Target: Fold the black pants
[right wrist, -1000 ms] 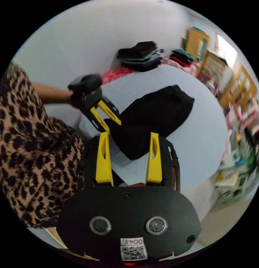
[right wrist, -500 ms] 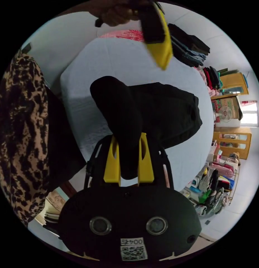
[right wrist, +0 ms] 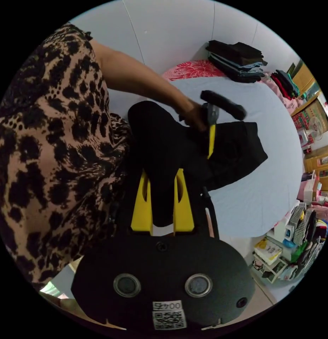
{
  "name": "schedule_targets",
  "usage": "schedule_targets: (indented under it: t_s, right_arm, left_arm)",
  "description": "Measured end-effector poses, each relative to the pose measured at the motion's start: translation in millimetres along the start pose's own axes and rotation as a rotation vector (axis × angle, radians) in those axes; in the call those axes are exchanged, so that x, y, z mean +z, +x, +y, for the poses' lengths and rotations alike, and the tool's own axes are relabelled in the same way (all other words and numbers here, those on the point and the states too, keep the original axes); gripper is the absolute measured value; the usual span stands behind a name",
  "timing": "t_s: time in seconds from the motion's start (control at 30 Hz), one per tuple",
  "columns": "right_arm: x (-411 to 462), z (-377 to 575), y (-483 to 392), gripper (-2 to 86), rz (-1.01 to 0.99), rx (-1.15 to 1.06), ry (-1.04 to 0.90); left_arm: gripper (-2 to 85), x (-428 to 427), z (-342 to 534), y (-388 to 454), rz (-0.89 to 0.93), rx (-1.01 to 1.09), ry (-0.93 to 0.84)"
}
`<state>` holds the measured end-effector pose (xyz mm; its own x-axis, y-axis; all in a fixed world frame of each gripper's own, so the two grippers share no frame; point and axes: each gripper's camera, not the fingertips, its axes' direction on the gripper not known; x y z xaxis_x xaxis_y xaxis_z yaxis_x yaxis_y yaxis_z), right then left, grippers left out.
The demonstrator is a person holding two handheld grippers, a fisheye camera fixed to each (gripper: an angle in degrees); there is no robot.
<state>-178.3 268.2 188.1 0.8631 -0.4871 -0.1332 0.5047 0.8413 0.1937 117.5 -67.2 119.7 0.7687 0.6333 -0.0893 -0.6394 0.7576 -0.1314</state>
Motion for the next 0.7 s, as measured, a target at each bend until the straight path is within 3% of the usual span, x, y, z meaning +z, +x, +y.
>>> schedule_targets:
  t_s: [0.13, 0.33, 0.43, 0.7]
  right_arm:
    - [-40, -18, 66, 9.1, -0.107, -0.066, -0.032]
    - [-82, -72, 222, 9.4, -0.307, -0.138, -0.106]
    - [-76, -103, 302, 9.6, -0.387, -0.12, -0.149]
    - [-16, -169, 437, 9.8, -0.489, -0.121, -0.311]
  left_arm:
    - [0.1, -24, 20, -33, 0.176, -0.17, 0.151]
    - [0.1, -60, 67, -71, 0.273, -0.35, 0.32]
    - [0.1, -57, 79, -80, 0.313, -0.409, 0.306]
    - [0.2, -71, 122, -92, 0.418, -0.714, 0.64]
